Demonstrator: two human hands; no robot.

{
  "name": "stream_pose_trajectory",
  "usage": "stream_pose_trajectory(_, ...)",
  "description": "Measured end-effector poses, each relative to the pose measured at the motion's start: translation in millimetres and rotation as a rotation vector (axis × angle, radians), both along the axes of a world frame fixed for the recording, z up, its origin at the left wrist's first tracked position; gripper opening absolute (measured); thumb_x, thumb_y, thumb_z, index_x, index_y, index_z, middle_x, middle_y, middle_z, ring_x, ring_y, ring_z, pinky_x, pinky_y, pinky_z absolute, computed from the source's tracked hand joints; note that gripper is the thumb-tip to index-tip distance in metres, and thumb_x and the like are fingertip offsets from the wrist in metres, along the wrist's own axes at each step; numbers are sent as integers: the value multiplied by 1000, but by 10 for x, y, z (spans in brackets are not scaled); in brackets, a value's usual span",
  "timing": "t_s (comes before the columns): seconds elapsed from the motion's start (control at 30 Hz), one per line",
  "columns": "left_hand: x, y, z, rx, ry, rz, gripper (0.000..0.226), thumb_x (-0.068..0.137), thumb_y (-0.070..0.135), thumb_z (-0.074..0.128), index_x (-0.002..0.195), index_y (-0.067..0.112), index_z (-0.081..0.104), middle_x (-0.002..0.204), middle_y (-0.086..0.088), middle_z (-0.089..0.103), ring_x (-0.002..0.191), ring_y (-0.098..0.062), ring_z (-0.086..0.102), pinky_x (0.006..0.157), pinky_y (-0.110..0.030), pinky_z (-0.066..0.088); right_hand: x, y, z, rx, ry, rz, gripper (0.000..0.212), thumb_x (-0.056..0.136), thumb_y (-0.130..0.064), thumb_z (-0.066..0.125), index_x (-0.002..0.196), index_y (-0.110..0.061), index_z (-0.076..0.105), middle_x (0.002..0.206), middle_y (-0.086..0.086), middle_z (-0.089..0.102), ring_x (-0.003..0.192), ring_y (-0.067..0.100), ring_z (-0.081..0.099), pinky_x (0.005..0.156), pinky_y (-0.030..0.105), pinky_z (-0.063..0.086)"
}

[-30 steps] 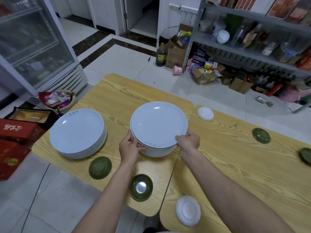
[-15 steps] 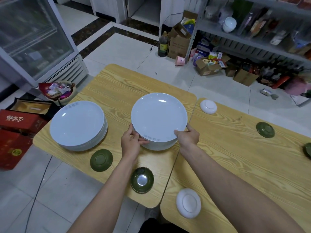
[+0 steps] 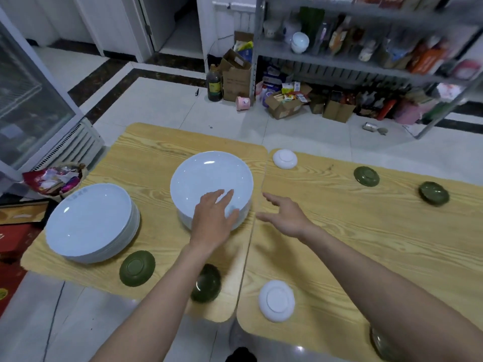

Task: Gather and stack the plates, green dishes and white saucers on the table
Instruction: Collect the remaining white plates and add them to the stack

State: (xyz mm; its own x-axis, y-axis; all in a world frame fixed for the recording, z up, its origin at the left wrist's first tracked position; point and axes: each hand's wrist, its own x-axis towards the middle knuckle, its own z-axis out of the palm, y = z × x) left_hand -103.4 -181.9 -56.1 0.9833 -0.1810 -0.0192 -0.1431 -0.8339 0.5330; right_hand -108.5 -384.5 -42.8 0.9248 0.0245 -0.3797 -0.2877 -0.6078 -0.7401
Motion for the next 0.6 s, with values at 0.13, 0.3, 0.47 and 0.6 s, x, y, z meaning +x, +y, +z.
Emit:
stream_pose_trajectory(0.13,-100,-638,164,318,-1,-264,62,99,54,42,155,31,27,165,0,14,151,-27,9,120,-44,14,-421,-626,297,-570,-75,300,84,93,-49,61,159,-24,16,166,7,12,153,24,9,121,40,20)
stream_pose_trajectory(0.3,-587,-1681,435,358,-98,-481,67,98,56,40,157,31,18,166,-3,12,152,-29,8,121,-47,14,-1294,-1527,651,-794,-79,180,85,97,-53,52,160,-23,4,167,8,7,153,27,6,121,44,20)
stream_pose_trajectory(0.47,-1379,-2806,712,311,-190,-654,65,99,54,41,156,33,18,166,-3,11,152,-29,7,121,-47,13,-2379,-2496,855,-934,-70,6,87,97,-58,47,159,-25,-4,167,7,8,153,27,7,120,47,17)
stream_pose_trajectory(0.6,-2137,-3646,868,273,-249,-766,64,99,52,42,156,32,19,165,-3,13,152,-28,8,122,-46,13,-3316,-3214,920,-998,-51,-136,89,96,-61,43,158,-25,-9,166,9,8,153,28,7,120,49,15)
